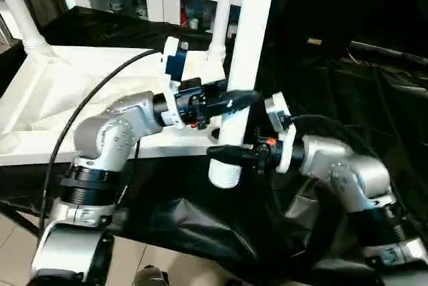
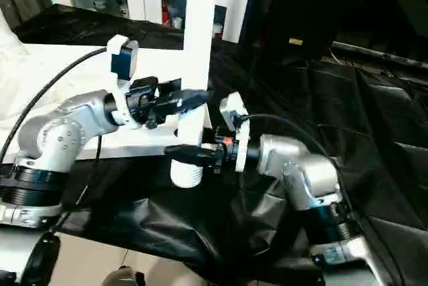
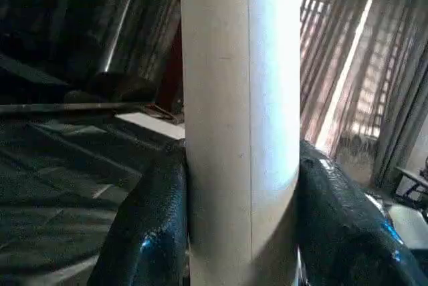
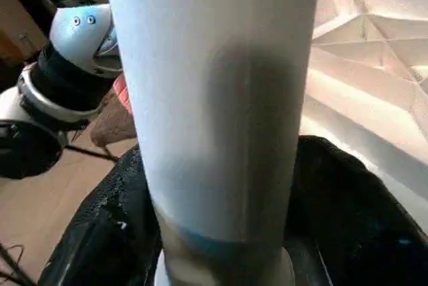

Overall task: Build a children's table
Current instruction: Insert table leg to table base

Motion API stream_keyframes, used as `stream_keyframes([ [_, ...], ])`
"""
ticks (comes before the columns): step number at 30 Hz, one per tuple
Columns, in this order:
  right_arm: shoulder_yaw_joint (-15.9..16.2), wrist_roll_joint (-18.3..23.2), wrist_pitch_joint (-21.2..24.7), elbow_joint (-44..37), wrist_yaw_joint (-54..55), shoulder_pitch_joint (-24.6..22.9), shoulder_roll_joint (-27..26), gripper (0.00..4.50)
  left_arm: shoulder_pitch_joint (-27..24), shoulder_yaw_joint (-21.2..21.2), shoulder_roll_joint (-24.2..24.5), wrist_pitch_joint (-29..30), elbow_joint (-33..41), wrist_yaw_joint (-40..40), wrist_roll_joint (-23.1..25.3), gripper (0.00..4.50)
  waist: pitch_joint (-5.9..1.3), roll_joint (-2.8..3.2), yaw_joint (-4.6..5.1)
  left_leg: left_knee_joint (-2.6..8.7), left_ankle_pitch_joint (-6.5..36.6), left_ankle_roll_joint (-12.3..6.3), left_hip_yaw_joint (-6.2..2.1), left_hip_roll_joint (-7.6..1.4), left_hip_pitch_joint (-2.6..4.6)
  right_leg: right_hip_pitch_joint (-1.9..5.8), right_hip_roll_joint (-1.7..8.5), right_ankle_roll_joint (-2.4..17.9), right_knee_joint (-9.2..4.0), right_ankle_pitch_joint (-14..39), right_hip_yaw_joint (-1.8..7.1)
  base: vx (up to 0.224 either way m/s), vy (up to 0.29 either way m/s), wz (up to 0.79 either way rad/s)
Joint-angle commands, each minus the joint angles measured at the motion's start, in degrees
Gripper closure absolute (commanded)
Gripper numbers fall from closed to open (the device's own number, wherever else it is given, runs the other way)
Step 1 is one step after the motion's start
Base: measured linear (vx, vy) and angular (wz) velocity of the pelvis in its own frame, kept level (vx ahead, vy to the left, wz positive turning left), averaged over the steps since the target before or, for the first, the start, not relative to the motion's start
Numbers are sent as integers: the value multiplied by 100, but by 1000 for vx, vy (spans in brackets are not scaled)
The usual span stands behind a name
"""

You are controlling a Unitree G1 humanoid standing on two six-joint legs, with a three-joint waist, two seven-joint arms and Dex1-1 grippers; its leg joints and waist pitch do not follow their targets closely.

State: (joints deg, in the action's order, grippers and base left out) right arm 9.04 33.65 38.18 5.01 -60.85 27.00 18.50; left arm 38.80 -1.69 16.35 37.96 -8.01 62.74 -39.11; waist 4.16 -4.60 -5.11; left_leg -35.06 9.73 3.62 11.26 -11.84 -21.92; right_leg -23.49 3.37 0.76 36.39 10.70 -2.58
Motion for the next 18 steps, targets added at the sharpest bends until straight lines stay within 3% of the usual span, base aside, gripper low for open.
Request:
stream_keyframes([
  [1,-88,13,93,-25,-35,44,141,141,87,-87,-14,37,74,144,-8,264,-455,68,10,404,885,167,-74,-149,139,305,397,1068,-410,850,245,0,0,0],
  [6,-54,19,180,-10,-63,43,160,141,63,-131,-6,44,132,162,-24,264,-459,35,8,396,846,147,-70,-150,131,308,406,1080,-408,855,246,0,0,0],
  [18,-73,46,259,51,-78,68,109,141,35,-165,-46,109,263,112,-57,264,-464,50,1,391,807,147,-72,-151,130,308,409,1073,-402,863,245,0,0,0],
])
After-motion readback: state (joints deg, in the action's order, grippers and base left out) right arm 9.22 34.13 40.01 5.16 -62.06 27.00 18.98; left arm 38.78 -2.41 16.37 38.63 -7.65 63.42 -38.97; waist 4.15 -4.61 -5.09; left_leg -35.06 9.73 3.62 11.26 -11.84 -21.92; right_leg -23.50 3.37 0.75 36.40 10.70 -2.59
